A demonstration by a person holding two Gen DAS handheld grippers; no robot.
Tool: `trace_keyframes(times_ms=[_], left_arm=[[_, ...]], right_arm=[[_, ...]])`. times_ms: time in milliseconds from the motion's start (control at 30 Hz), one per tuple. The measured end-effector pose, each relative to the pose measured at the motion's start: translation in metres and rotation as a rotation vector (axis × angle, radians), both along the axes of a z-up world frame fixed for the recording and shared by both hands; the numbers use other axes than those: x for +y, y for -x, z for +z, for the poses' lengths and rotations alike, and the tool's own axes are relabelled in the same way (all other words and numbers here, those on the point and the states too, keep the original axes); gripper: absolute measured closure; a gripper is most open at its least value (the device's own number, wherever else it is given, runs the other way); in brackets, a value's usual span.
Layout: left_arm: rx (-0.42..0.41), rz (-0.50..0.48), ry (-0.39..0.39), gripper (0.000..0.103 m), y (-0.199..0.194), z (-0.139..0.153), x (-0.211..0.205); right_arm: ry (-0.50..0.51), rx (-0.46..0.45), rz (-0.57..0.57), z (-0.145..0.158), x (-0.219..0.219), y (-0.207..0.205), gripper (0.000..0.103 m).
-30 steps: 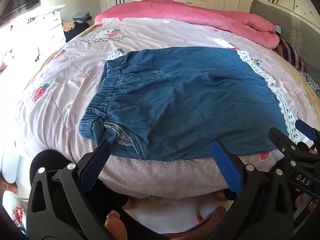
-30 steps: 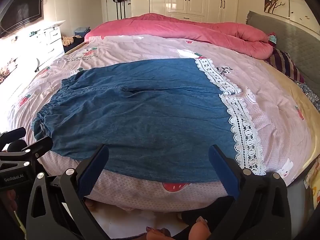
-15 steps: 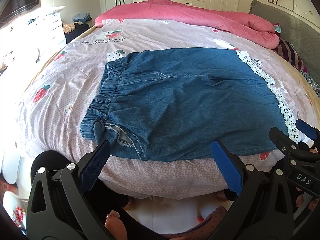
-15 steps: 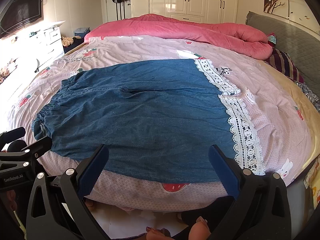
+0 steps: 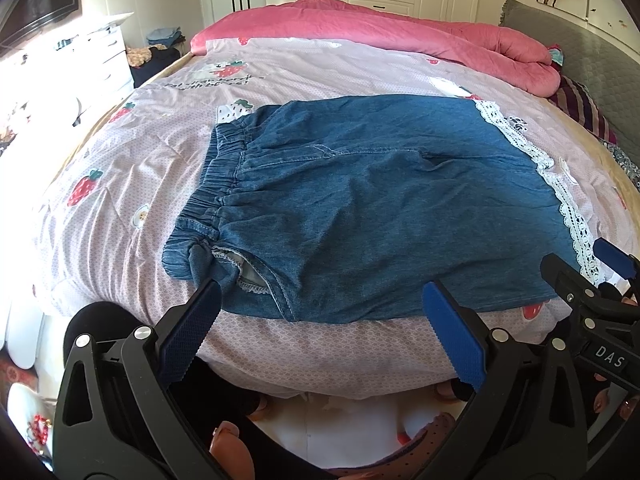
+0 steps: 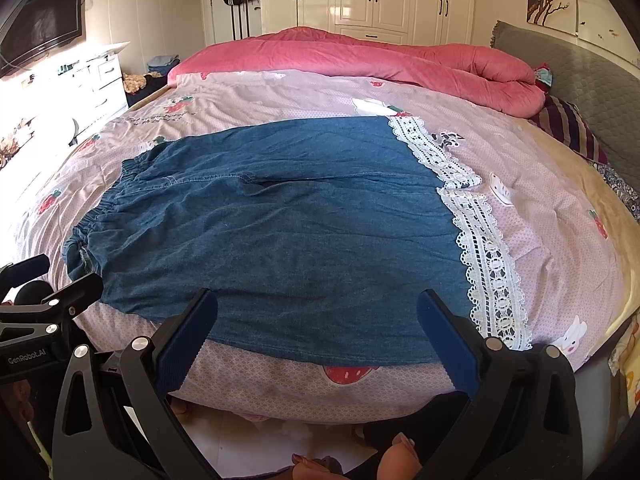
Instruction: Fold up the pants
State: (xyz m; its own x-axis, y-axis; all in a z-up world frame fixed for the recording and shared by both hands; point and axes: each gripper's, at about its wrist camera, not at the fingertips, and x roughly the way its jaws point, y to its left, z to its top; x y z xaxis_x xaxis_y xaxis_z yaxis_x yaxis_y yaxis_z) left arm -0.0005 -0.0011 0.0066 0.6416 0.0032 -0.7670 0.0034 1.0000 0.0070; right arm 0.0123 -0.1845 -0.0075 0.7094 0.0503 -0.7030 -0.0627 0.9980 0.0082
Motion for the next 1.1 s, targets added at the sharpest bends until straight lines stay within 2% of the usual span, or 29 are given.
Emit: trace_keyframes(times_ms=[700,800,1100], left_arm=[[0.011,-0.001,0.013,0.008,-0.006,-0.008,0.006],[0.035,-0.009,0.044,0.008,-0.011,-0.012,0.012],[0.036,0.004,0.032,0.008,-0.048,-0.007,0.046]], right_arm=[[-0.004,0.024,0.007,-0.008,0.003,-0.009,0.004],[-0.026,0.044,0.029,-0.01,0.005,-0.016,0.004],[-0.065,0.089,0.157,-0.007,0.022,-0.055,0.004]])
